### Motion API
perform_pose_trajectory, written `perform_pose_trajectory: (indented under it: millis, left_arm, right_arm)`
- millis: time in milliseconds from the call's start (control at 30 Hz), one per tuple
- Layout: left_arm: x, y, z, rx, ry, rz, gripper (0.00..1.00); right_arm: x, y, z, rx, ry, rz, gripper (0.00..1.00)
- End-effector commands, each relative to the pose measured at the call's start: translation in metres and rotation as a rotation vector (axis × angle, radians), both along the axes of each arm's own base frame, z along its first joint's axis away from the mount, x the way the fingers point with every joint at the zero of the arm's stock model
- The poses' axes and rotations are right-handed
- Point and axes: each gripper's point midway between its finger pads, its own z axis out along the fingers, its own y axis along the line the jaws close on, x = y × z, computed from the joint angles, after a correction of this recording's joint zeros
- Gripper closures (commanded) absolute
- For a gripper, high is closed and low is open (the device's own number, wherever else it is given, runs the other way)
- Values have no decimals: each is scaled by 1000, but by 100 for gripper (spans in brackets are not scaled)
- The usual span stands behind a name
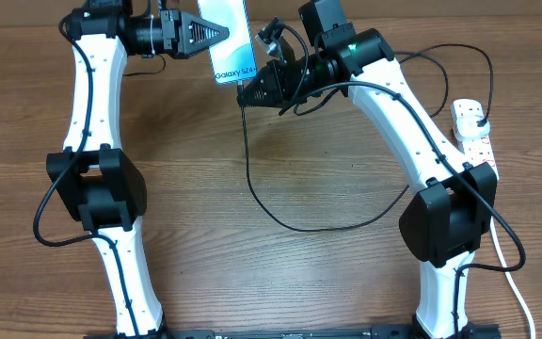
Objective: Plug charger to phone and switch on socket
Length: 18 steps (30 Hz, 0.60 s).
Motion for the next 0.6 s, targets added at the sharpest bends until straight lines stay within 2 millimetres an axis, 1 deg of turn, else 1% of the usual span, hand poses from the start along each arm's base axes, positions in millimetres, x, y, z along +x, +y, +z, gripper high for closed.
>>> perform_pose_trajectory:
  millis: [0, 333, 567]
  left_arm:
    - [-13, -2, 32, -48, -29, -29, 96]
    - [-14, -4, 32, -52, 28, -34, 96]
    - [-15, -8, 32, -52, 29, -41, 96]
  right_arm:
    - [1, -2, 21, 40, -31, -2, 96]
    - [0, 0, 22, 42, -5, -15, 96]
    - [4, 1, 24, 51, 8, -35, 96]
